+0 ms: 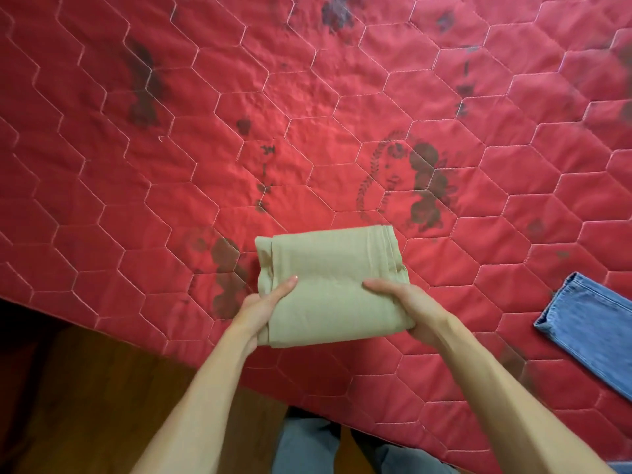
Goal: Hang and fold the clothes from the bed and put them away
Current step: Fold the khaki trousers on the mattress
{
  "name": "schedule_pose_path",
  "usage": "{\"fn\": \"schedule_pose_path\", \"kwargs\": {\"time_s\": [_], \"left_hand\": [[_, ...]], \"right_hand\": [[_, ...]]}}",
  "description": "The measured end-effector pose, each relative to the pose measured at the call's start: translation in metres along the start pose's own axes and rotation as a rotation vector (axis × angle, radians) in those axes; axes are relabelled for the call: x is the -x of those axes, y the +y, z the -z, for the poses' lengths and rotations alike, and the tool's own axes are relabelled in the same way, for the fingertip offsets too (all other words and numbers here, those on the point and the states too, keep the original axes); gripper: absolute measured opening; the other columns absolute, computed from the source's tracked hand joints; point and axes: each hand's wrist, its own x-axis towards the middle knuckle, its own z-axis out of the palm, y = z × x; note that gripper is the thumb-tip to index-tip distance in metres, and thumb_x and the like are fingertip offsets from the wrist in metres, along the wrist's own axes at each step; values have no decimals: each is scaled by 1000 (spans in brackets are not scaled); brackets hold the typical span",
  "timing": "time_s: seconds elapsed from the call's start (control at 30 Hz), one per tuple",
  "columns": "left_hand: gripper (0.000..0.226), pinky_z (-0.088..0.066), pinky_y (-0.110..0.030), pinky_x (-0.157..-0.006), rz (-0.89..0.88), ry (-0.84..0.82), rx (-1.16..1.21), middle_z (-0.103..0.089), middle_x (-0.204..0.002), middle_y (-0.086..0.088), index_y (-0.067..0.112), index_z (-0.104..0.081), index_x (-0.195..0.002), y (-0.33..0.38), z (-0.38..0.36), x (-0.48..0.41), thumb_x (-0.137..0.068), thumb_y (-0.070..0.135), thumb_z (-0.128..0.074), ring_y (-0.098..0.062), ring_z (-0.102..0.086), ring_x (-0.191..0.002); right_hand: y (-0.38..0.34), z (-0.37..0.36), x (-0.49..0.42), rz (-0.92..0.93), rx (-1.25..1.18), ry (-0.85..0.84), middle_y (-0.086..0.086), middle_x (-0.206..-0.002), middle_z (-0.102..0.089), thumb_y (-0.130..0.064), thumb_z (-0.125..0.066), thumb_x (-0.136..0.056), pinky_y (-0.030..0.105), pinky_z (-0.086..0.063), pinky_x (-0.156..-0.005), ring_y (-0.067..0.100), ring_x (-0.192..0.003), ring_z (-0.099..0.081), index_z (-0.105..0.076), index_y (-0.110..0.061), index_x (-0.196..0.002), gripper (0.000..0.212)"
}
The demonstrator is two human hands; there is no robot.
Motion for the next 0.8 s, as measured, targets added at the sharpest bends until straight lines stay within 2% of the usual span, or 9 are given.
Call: {"fn": "schedule_pose_path", "kwargs": {"time_s": [0.1, 0.23, 0.4, 0.47, 0.53, 0.6, 0.7, 0.73, 0.8], "left_hand": [[52, -59, -42, -82, 32, -104, 119, -77, -102, -9, 11, -69, -117, 3, 7, 39, -76, 42, -81, -26, -75, -94], [86, -55, -51, -93, 15, -187, 224, -71, -119, -12, 12, -54, -135, 12, 34, 90, -63, 35, -94, -31, -70, -107], [75, -56, -44, -91, -250, -239, 137, -74, -113, -12, 7, -58, -126, 51, 52, 186, -63, 23, -93, -30, -71, -104], [78, -56, -42, -91, -361, -261, 85, -74, -113, -12, 7, -60, -124, 68, 57, 231, -57, 24, -94, -30, -71, -105], [65, -56, -42, -91, -505, -262, 45, -73, -114, -11, 10, -62, -122, 85, 62, 276, -65, 21, -92, -30, -70, -107], [60, -56, -43, -92, -673, -214, 32, -73, -115, -9, 13, -60, -126, 101, 70, 321, -73, 18, -87, -30, -69, -108], [109, -51, -38, -99, -898, -63, 28, -66, -129, -3, 15, -31, -150, 123, 79, 379, -62, 33, -93, -20, -64, -117], [129, -46, -37, -106, -965, 63, 6, -54, -141, 2, 23, -15, -156, 127, 82, 400, -57, 41, -94, -14, -56, -126], [137, -36, -37, -113, -1184, 346, -110, -26, -157, 9, 40, 1, -156, 132, 88, 442, -55, 55, -91, -8, -34, -140]], "right_hand": [[-1, -8, 39, -35, -63, -46, 5, -102, -77, -21, -78, -77, 29, -56, -66, 19, -85, -74, -68, -13, -116, 41], [-8, -15, 103, 7, -81, -136, 10, -114, -74, -20, -82, -66, 41, -55, -89, 27, -103, -71, -67, -12, -120, 57], [-28, -29, 196, 183, -87, -185, 15, -111, -74, -10, -76, -63, 33, -58, -68, 26, -92, -73, -67, -6, -118, 56], [-35, -35, 233, 259, -81, -222, 18, -116, -71, -5, -75, -65, 35, -59, -70, 30, -97, -72, -63, -4, -123, 59], [-46, -39, 271, 338, -64, -250, 19, -122, -68, -3, -76, -66, 39, -59, -78, 35, -106, -69, -60, -3, -128, 63], [-59, -41, 306, 425, -25, -277, 20, -123, -68, -2, -76, -66, 41, -59, -82, 37, -109, -67, -60, -4, -128, 64], [-82, -44, 362, 565, 94, -278, 17, -118, -70, 1, -77, -63, 41, -59, -80, 36, -106, -69, -59, -6, -125, 65], [-89, -47, 381, 618, 146, -273, 16, -116, -72, 0, -78, -61, 42, -59, -81, 34, -104, -70, -60, -8, -122, 64], [-104, -56, 419, 738, 303, -248, 10, -111, -74, -4, -77, -63, 43, -58, -84, 28, -100, -72, -64, -12, -116, 55]]}}
